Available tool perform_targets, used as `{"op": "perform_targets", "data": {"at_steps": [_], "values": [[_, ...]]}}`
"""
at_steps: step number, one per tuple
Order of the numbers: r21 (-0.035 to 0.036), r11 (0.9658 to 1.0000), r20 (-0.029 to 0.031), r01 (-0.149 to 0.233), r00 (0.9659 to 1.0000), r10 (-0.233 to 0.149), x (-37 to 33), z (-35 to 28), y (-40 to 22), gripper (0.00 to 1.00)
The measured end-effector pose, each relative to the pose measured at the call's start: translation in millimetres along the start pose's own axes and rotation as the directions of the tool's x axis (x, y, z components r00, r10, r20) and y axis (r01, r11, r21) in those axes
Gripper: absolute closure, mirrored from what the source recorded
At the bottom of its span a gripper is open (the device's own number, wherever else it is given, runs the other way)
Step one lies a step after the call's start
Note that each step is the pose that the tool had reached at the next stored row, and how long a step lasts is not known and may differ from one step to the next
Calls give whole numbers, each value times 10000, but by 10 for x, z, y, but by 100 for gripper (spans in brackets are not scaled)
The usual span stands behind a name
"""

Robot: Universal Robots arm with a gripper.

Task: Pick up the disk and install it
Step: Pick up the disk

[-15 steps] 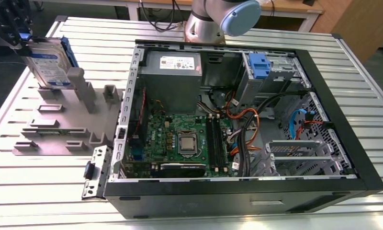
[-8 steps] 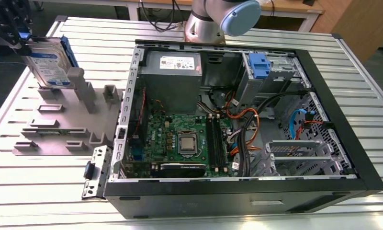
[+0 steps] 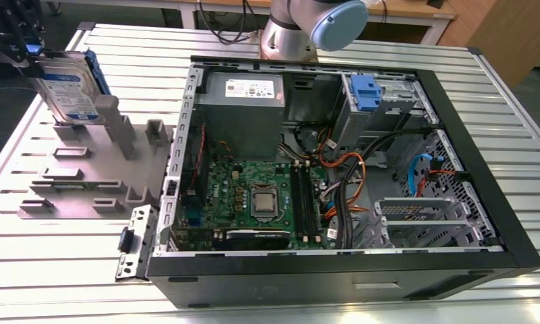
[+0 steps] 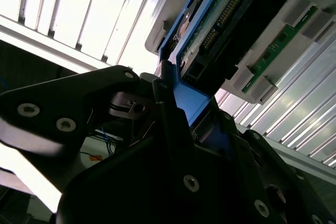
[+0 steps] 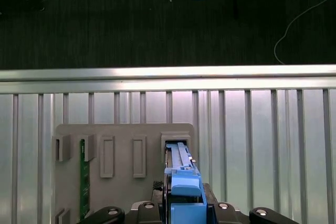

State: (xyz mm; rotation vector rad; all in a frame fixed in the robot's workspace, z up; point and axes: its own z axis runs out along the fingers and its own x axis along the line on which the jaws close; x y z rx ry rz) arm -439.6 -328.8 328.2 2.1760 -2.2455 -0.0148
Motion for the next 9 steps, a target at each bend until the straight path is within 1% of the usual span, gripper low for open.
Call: {"op": "perform_targets", "data": {"at_steps": [9], "values": [[0, 10000, 0, 0, 10000, 0, 0, -30, 1, 63]]}}
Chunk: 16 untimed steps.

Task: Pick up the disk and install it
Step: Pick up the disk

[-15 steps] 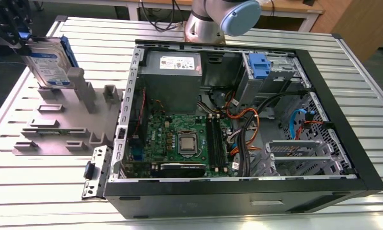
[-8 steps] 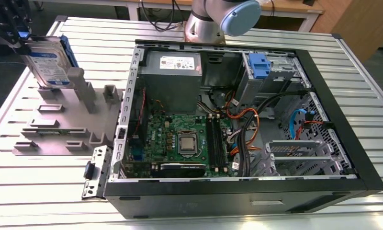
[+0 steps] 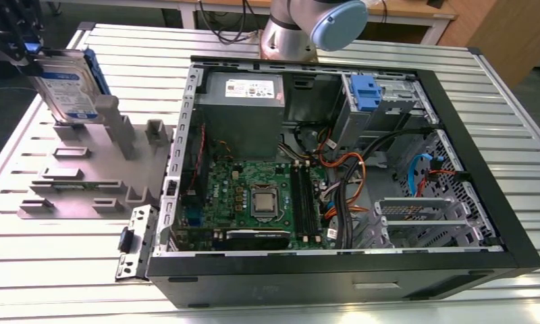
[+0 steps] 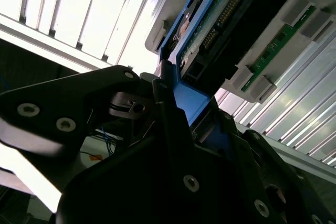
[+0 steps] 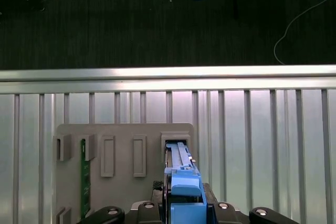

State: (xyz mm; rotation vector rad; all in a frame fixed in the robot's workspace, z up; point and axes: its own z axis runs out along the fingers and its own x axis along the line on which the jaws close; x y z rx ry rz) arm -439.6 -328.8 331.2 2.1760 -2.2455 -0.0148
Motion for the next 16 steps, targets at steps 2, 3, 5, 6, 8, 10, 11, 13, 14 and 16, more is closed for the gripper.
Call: {"op": "perform_targets", "data": {"at_steps": [2, 3, 5, 6, 8, 10, 11, 13, 14, 16], "values": [[2, 10000, 1, 0, 10000, 0, 0, -5, 0, 63], [1, 10000, 0, 0, 10000, 0, 0, -9, 0, 63], [0, 10000, 0, 0, 10000, 0, 0, -16, 0, 63], [1, 10000, 0, 0, 10000, 0, 0, -20, 0, 63], [1, 10000, 1, 0, 10000, 0, 0, -26, 0, 63], [1, 10000, 0, 0, 10000, 0, 0, -31, 0, 63], [1, 10000, 0, 0, 10000, 0, 0, -33, 0, 63], [0, 10000, 0, 0, 10000, 0, 0, -39, 0, 63], [0, 10000, 0, 0, 10000, 0, 0, -42, 0, 63], [3, 10000, 1, 0, 10000, 0, 0, -46, 0, 63]]}}
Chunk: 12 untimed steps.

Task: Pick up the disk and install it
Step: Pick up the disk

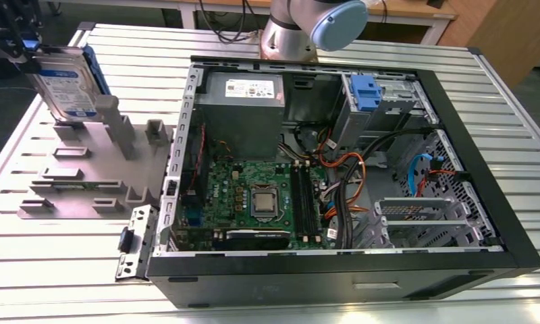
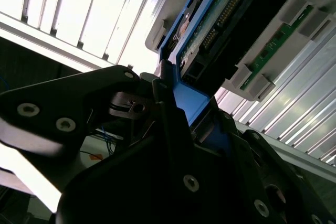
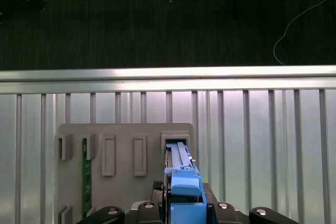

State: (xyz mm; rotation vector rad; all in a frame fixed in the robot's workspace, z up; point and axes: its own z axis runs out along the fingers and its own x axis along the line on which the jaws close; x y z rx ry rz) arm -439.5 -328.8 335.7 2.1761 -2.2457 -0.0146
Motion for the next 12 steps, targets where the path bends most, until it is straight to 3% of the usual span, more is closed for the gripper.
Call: {"op": "perform_targets", "data": {"at_steps": [12], "values": [[-2, 10000, -1, 0, 10000, 0, 0, -28, 0, 63]]}}
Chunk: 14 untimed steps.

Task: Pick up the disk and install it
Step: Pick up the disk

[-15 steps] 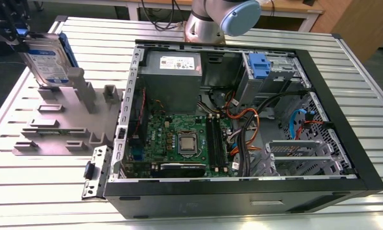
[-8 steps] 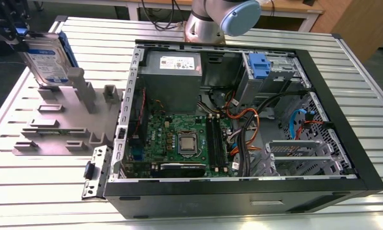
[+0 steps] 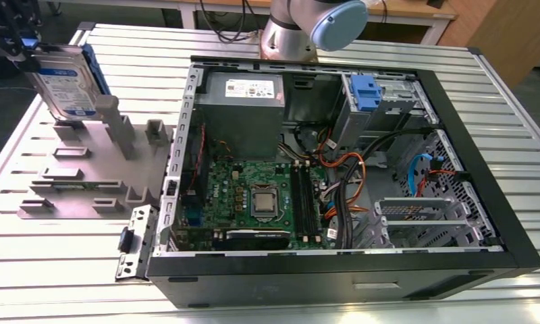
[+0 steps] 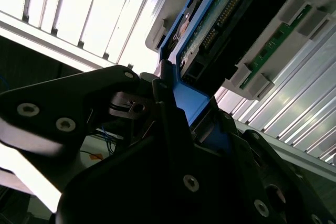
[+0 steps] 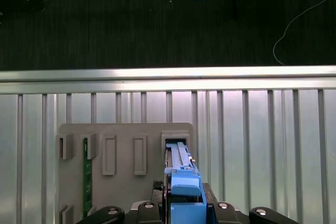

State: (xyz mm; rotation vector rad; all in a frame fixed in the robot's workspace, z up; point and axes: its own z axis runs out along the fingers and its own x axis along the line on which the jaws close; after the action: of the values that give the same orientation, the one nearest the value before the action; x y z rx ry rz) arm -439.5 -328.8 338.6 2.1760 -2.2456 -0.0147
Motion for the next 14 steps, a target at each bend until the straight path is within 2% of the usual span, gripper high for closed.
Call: {"op": "perform_targets", "data": {"at_steps": [14], "values": [[0, 10000, -2, 0, 10000, 0, 0, -31, 1, 63]]}}
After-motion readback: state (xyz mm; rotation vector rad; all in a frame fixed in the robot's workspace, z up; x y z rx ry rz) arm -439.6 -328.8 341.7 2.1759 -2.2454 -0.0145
